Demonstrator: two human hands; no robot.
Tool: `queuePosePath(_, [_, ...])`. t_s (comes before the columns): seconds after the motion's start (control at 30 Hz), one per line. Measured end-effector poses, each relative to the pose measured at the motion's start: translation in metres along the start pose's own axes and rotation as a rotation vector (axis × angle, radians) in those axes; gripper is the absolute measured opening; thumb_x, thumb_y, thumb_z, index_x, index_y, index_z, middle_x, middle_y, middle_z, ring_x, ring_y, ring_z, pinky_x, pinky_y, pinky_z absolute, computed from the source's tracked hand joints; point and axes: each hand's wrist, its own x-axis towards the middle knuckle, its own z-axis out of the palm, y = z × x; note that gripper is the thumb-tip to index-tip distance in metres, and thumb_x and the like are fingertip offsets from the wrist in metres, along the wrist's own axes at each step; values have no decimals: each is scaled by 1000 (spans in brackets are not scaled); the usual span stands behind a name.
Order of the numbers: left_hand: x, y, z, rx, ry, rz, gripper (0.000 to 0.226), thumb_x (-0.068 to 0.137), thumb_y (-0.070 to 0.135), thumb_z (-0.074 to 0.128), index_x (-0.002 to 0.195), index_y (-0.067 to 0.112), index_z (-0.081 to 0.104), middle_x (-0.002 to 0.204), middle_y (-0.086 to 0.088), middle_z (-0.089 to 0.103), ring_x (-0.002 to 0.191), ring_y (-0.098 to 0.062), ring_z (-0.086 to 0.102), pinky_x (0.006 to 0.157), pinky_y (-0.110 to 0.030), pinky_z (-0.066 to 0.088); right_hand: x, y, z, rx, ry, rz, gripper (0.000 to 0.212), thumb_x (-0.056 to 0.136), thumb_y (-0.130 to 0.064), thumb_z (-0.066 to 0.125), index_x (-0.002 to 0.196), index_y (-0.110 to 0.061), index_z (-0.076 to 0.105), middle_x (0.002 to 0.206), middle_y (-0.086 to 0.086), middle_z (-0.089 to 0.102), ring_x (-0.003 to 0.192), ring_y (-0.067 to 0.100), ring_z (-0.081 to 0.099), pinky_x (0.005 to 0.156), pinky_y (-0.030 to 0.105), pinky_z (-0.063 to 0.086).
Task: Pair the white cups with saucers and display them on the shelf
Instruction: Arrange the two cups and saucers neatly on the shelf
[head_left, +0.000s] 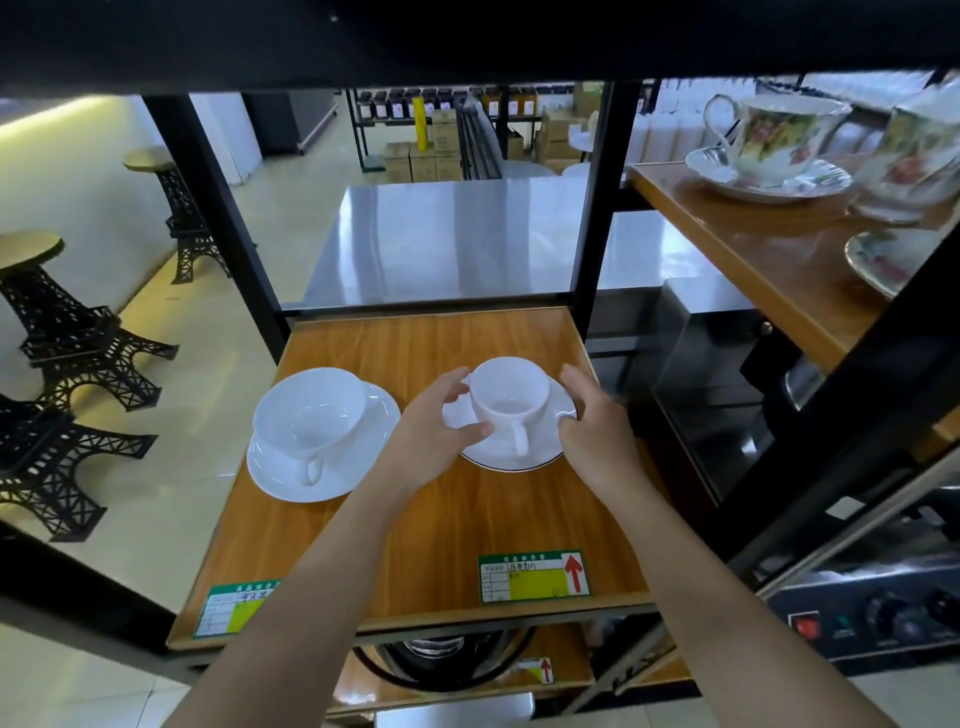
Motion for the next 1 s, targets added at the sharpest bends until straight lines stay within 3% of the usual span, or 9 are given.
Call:
queuePosePath(0.07, [-2, 1, -7, 16, 27, -5, 64, 82, 25, 69, 138, 22, 38, 137, 1, 49, 119, -11, 45, 92, -26, 36, 0, -8, -4, -10, 101, 16, 52, 91, -7, 49, 139, -22, 37, 143, 3, 44, 132, 24, 39, 102, 41, 40])
queuePosePath(0.1, [-4, 2, -12, 13, 63, -1, 62, 82, 26, 68, 137, 23, 39, 135, 3, 50, 118, -11, 45, 90, -25, 35, 1, -14, -6, -12, 150, -10, 51, 90, -6, 50, 138, -20, 38, 142, 5, 46, 131, 24, 40, 105, 43, 39])
queuePosePath(0.27, [-22, 10, -61, 13, 414, 96, 39, 85, 30, 64, 122, 22, 55, 115, 8, 60, 106, -10, 53, 86, -24, 39, 0, -48, 2, -59, 220, -208, 42, 87, -11, 56, 127, -20, 48, 130, 5, 51, 116, 19, 50, 91, 29, 44])
queuePosePath(0.37, [-36, -3, -90, -26, 625, 88, 24, 88, 21, 58, 112, 16, 60, 107, 1, 64, 99, -16, 58, 80, -21, 43, -6, -67, 29, -36, 137, -280, 41, 86, -16, 59, 126, -21, 50, 131, 4, 52, 117, 20, 50, 89, 25, 39])
queuePosePath(0.47, [-47, -28, -104, -82, 743, -40, 27, 91, 15, 51, 117, 13, 57, 115, -3, 61, 107, -21, 56, 88, -30, 44, -12, -77, 62, -25, -62, -308, 47, 87, -20, 58, 132, -24, 43, 136, 0, 50, 120, 16, 47, 90, 23, 37])
queuePosePath(0.63, [-56, -63, -110, -236, 654, -295, 42, 93, 23, 51, 133, 15, 43, 133, -7, 50, 115, -19, 47, 93, -35, 40, -17, -79, 101, -41, -375, -217, 64, 86, -24, 62, 142, -24, 30, 145, 2, 42, 130, 22, 41, 101, 39, 40])
queuePosePath(0.8, [-58, -67, -109, -302, 557, -294, 32, 94, 21, 48, 124, 12, 54, 118, -3, 59, 100, -15, 54, 69, -20, 41, -19, -79, 117, -12, -409, -228, 62, 84, -23, 65, 138, -23, 35, 139, 1, 48, 125, 20, 45, 89, 28, 40])
queuePosePath(1.0, [-57, -61, -108, -290, 560, -294, 29, 95, 20, 45, 121, 12, 56, 109, 1, 57, 97, -15, 54, 65, -17, 41, -20, -80, 122, 11, -397, -243, 57, 86, -23, 62, 138, -28, 38, 138, -1, 50, 125, 18, 46, 95, 34, 42])
